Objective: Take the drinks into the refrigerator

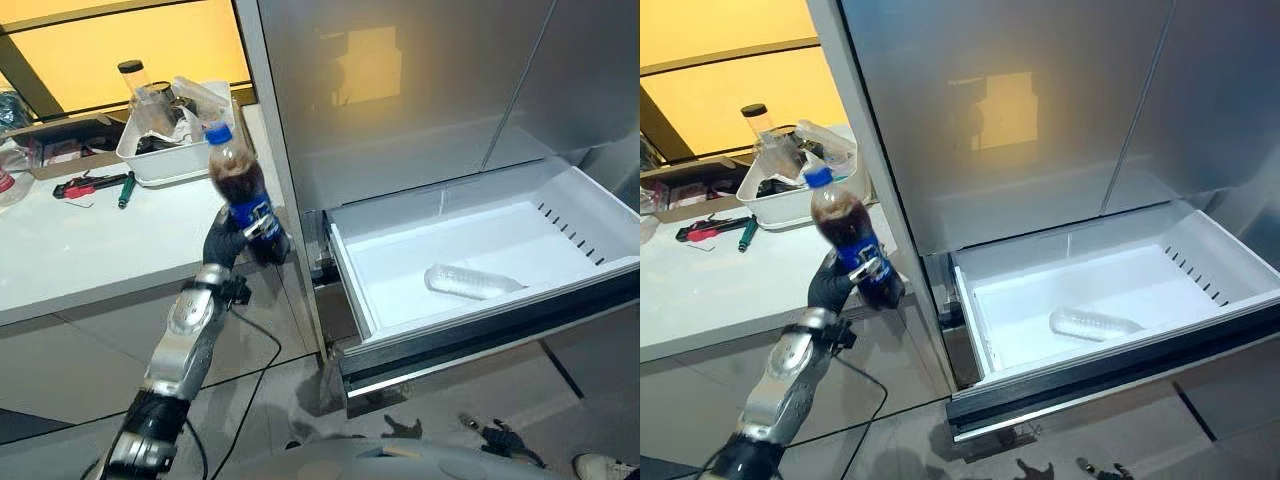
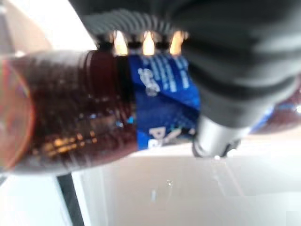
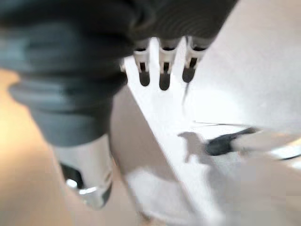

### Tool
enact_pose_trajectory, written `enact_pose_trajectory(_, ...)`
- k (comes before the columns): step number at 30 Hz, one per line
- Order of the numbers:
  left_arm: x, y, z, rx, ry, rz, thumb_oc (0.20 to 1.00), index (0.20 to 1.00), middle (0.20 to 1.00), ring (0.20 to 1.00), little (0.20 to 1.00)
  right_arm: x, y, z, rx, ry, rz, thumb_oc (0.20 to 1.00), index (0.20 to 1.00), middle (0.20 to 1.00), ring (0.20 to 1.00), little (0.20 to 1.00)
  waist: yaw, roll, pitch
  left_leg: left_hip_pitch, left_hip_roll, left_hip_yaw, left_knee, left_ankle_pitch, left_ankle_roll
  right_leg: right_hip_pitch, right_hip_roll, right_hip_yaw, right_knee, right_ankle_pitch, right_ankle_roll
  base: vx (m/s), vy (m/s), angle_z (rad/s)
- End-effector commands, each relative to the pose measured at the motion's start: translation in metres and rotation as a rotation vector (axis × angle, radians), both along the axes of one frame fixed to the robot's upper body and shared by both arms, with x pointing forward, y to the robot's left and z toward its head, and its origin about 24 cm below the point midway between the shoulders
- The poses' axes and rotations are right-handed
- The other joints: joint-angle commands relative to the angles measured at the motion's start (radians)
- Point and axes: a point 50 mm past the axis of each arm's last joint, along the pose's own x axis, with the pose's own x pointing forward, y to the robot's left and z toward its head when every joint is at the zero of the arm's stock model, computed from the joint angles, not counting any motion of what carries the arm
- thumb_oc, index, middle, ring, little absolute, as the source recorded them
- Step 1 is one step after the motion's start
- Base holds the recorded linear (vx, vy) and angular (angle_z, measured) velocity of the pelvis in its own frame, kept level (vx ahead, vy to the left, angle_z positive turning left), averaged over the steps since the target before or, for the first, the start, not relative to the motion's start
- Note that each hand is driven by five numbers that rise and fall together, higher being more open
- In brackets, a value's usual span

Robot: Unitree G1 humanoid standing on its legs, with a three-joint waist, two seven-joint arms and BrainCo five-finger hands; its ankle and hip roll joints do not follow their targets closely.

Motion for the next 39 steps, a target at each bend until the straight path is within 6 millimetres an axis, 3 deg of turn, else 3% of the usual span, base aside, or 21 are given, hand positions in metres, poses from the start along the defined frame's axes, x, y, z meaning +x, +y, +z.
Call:
enact_pose_trajectory(1,0.013,0.013,0.051,-0.043,-0.260,0.030,0.200,0.200,0.200,0.200,0.200,-0.019,-0.046,0.015,-0.076,-0.012,-0.210,1.000,1.000,1.000,1.000,1.000,0.004,-0.037,-0.016,0.071,-0.057,0.019,0.008,-0.151,0.064,-0.063,0.004,0.013,0.007,0.046,0.034,-0.03,0.013,0.02)
enact_pose_trajectory(2,0.002,0.020,0.051,-0.053,-0.265,0.050,0.200,0.200,0.200,0.200,0.200,-0.023,-0.037,0.010,-0.031,-0.051,-0.325,1.000,1.000,1.000,1.000,1.000,0.010,-0.036,-0.012,0.069,-0.059,0.017,0.008,-0.152,0.066,-0.065,0.004,0.013,0.007,0.047,0.035,-0.02,0.020,0.04)
enact_pose_trajectory(7,-0.017,0.028,0.048,-0.066,-0.271,0.052,0.200,0.200,0.200,0.200,0.200,-0.029,-0.066,0.025,-0.092,-0.162,-0.513,1.000,1.000,1.000,1.000,1.000,0.012,-0.044,-0.016,0.066,-0.061,0.021,0.008,-0.145,0.066,-0.072,0.003,0.017,0.007,0.057,0.037,0.00,0.006,0.00)
enact_pose_trajectory(11,-0.025,0.027,0.049,-0.071,-0.279,0.037,0.200,0.200,0.200,0.200,0.200,-0.035,-0.077,0.032,-0.132,-0.203,-0.596,1.000,1.000,1.000,1.000,1.000,0.015,-0.043,-0.022,0.072,-0.059,0.020,0.008,-0.159,0.069,-0.068,0.005,0.020,0.007,0.047,0.038,0.00,0.000,0.00)
enact_pose_trajectory(17,-0.035,0.020,0.049,-0.123,-0.283,-0.022,0.200,0.200,0.200,0.200,0.200,-0.016,-0.103,0.059,-0.236,-0.471,-0.742,1.000,1.000,1.000,1.000,1.000,0.006,-0.040,-0.020,0.072,-0.061,0.028,0.008,-0.153,0.072,-0.072,0.002,0.027,0.007,0.056,0.039,0.00,0.013,-0.02)
enact_pose_trajectory(19,-0.038,0.016,0.046,-0.158,-0.270,-0.032,0.200,0.200,0.200,0.200,0.200,0.020,-0.118,0.098,-0.383,-0.693,-0.673,1.000,1.000,1.000,1.000,1.000,-0.003,-0.032,-0.023,0.075,-0.063,0.033,0.008,-0.157,0.074,-0.073,0.001,0.034,0.007,0.056,0.040,0.02,0.033,-0.08)
enact_pose_trajectory(21,-0.038,0.014,0.045,-0.158,-0.267,-0.040,0.200,0.200,0.200,0.200,0.200,0.034,-0.118,0.120,-0.440,-0.824,-0.654,1.000,1.000,1.000,1.000,1.000,-0.009,-0.028,-0.025,0.081,-0.063,0.037,0.008,-0.160,0.077,-0.071,0.001,0.043,0.007,0.056,0.039,0.02,0.020,-0.18)
enact_pose_trajectory(22,-0.038,0.014,0.045,-0.158,-0.267,-0.040,0.200,0.200,0.200,0.200,0.200,0.034,-0.118,0.120,-0.440,-0.824,-0.655,1.000,1.000,1.000,1.000,1.000,-0.009,-0.028,-0.025,0.081,-0.063,0.038,0.008,-0.160,0.077,-0.071,0.001,0.043,0.007,0.056,0.039,0.01,0.019,-0.15)
enact_pose_trajectory(23,-0.036,0.010,0.045,-0.165,-0.267,-0.062,0.200,0.200,0.200,0.200,0.200,0.050,-0.118,0.144,-0.485,-0.963,-0.631,1.000,1.000,1.000,1.000,1.000,-0.017,-0.024,-0.027,0.084,-0.063,0.042,0.008,-0.162,0.080,-0.071,0.001,0.050,0.007,0.056,0.037,0.00,0.012,-0.05)
enact_pose_trajectory(24,-0.036,0.010,0.045,-0.165,-0.267,-0.062,0.200,0.200,0.200,0.200,0.200,0.050,-0.117,0.144,-0.487,-0.961,-0.631,1.000,1.000,1.000,1.000,1.000,-0.016,-0.024,-0.027,0.085,-0.063,0.042,0.008,-0.162,0.080,-0.071,0.001,0.051,0.007,0.056,0.037,0.01,0.027,-0.07)
enact_pose_trajectory(25,-0.035,0.008,0.045,-0.163,-0.265,-0.077,0.200,0.200,0.200,0.200,0.200,0.070,-0.113,0.173,-0.539,-1.092,-0.562,1.000,1.000,1.000,1.000,1.000,-0.019,-0.021,-0.030,0.089,-0.063,0.049,0.008,-0.165,0.083,-0.072,0.002,0.061,0.007,0.057,0.036,0.00,0.015,-0.05)
enact_pose_trajectory(28,-0.035,0.008,0.047,-0.153,-0.269,-0.079,0.200,0.200,0.200,0.200,0.200,0.082,-0.108,0.191,-0.578,-1.160,-0.510,1.000,1.000,1.000,1.000,1.000,-0.019,-0.020,-0.032,0.092,-0.064,0.057,0.008,-0.167,0.085,-0.073,0.002,0.067,0.007,0.058,0.036,0.01,0.015,-0.10)
enact_pose_trajectory(29,-0.034,0.007,0.046,-0.142,-0.270,-0.081,0.200,0.200,0.200,0.200,0.200,0.096,-0.101,0.213,-0.612,-1.253,-0.433,1.000,1.000,1.000,1.000,1.000,-0.019,-0.019,-0.035,0.095,-0.063,0.061,0.008,-0.166,0.086,-0.073,0.003,0.073,0.007,0.060,0.035,0.01,0.015,-0.16)
enact_pose_trajectory(31,-0.033,0.008,0.047,-0.141,-0.273,-0.079,0.200,0.200,0.200,0.200,0.200,0.102,-0.096,0.224,-0.620,-1.298,-0.403,1.000,1.000,1.000,1.000,1.000,-0.018,-0.020,-0.034,0.096,-0.063,0.063,0.008,-0.167,0.087,-0.074,0.004,0.076,0.007,0.060,0.035,0.00,0.012,-0.16)
enact_pose_trajectory(32,-0.033,0.008,0.047,-0.138,-0.275,-0.076,0.200,0.200,0.200,0.200,0.200,0.109,-0.087,0.241,-0.643,-1.378,-0.366,1.000,1.000,1.000,1.000,1.000,-0.016,-0.020,-0.034,0.096,-0.063,0.064,0.008,-0.167,0.088,-0.074,0.004,0.077,0.007,0.060,0.033,0.00,0.008,-0.11)
enact_pose_trajectory(33,-0.033,0.008,0.047,-0.137,-0.275,-0.076,0.200,0.200,0.200,0.200,0.200,0.109,-0.087,0.241,-0.643,-1.377,-0.366,1.000,1.000,1.000,1.000,1.000,-0.016,-0.021,-0.034,0.096,-0.063,0.064,0.008,-0.167,0.088,-0.074,0.004,0.077,0.007,0.060,0.033,0.00,0.011,-0.09)
enact_pose_trajectory(34,-0.034,0.009,0.049,-0.134,-0.283,-0.074,0.200,0.200,0.200,0.200,0.200,0.114,-0.079,0.259,-0.665,-1.465,-0.339,1.000,1.000,1.000,1.000,1.000,-0.012,-0.021,-0.037,0.095,-0.063,0.063,0.008,-0.167,0.089,-0.074,0.004,0.076,0.007,0.060,0.032,0.00,0.008,-0.03)
enact_pose_trajectory(36,-0.034,0.010,0.050,-0.132,-0.286,-0.067,0.200,0.200,0.200,0.200,0.200,0.116,-0.072,0.269,-0.682,-1.508,-0.311,1.000,1.000,1.000,1.000,1.000,-0.011,-0.022,-0.037,0.095,-0.064,0.063,0.008,-0.167,0.089,-0.073,0.004,0.075,0.007,0.060,0.032,0.00,0.000,0.00)
enact_pose_trajectory(37,-0.035,0.012,0.050,-0.128,-0.291,-0.048,0.200,0.200,0.200,0.200,0.200,0.119,-0.061,0.289,-0.713,-1.591,-0.248,1.000,1.000,1.000,1.000,1.000,-0.007,-0.023,-0.038,0.095,-0.065,0.060,0.008,-0.167,0.090,-0.073,0.003,0.072,0.007,0.059,0.031,0.00,0.000,0.00)
enact_pose_trajectory(38,-0.035,0.012,0.050,-0.128,-0.291,-0.048,0.200,0.200,0.200,0.200,0.200,0.119,-0.061,0.289,-0.713,-1.590,-0.248,1.000,1.000,1.000,1.000,1.000,-0.008,-0.024,-0.038,0.095,-0.065,0.060,0.008,-0.167,0.090,-0.072,0.003,0.072,0.007,0.059,0.031,0.00,0.000,0.00)
enact_pose_trajectory(39,-0.035,0.016,0.050,-0.110,-0.292,-0.029,0.200,0.200,0.200,0.200,0.200,0.123,-0.048,0.306,-0.734,-1.657,-0.165,1.000,1.000,1.000,1.000,1.000,-0.004,-0.025,-0.041,0.096,-0.065,0.059,0.008,-0.167,0.090,-0.071,0.003,0.070,0.007,0.059,0.030,0.00,0.000,0.00)
